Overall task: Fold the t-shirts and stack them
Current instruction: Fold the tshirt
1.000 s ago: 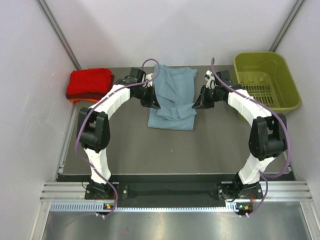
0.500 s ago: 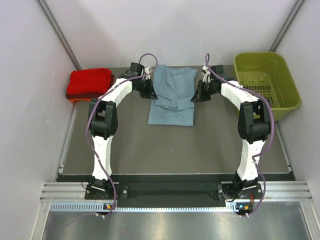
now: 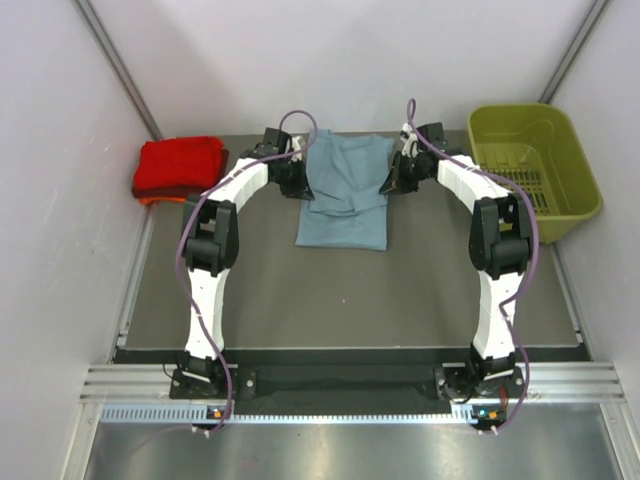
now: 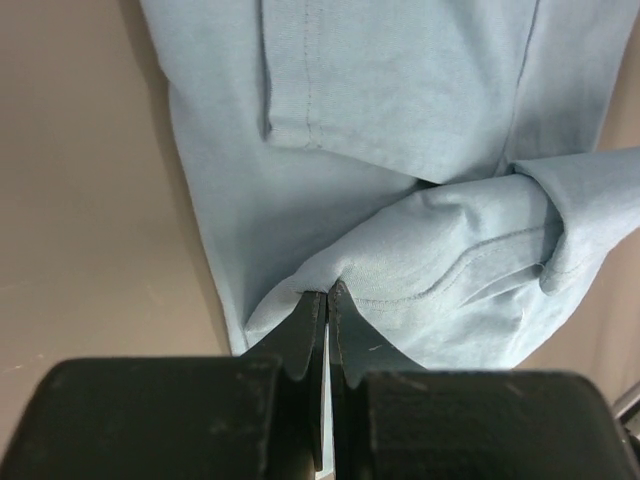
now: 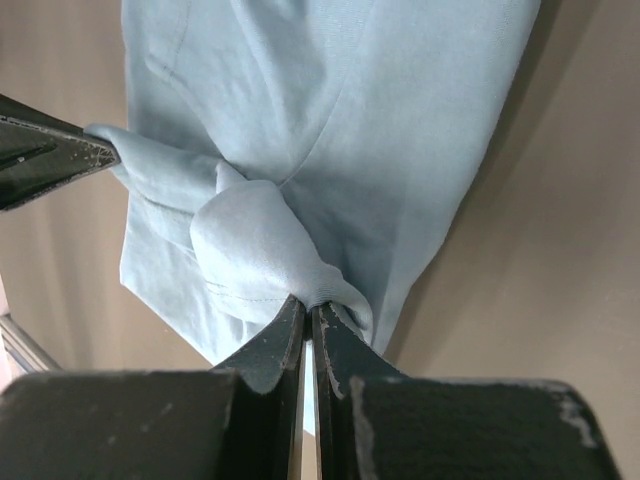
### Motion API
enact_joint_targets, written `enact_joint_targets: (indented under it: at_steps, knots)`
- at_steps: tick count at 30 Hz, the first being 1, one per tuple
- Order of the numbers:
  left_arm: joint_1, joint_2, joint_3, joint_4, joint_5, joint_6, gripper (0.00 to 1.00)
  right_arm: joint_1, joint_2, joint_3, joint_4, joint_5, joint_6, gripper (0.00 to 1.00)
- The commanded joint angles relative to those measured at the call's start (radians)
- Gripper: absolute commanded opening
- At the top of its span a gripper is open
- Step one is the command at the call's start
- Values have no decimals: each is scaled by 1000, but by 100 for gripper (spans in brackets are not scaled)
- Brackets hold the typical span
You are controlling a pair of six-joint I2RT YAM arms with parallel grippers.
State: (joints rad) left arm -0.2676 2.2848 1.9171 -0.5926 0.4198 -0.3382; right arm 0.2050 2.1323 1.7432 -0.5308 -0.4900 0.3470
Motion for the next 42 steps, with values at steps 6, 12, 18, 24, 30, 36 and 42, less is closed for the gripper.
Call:
enact_joint_targets:
  at_steps: [6,12,18,24,30,36,42]
  knots:
    - [5,-45,45,28,-62,-10,18,-3,-47,39,26,43,-52,44]
    - [5,-194,-27,-19,-84,-16,42,2,-164,39,-5,18,-74,70]
    - [5,-329,-257,-32,-39,-82,63,79,-201,-36,18,-45,-13,69]
    - [13,-369,-455,-38,4,-139,67,162,-140,-57,61,-113,63,68]
    - [19,-332,-501,-44,20,-145,62,189,-55,-34,74,-131,86,66]
    - [21,-277,-489,-27,48,-168,56,192,-15,-42,83,-122,78,66]
    - [19,-222,-486,23,89,-200,45,198,34,-21,95,-111,69,66]
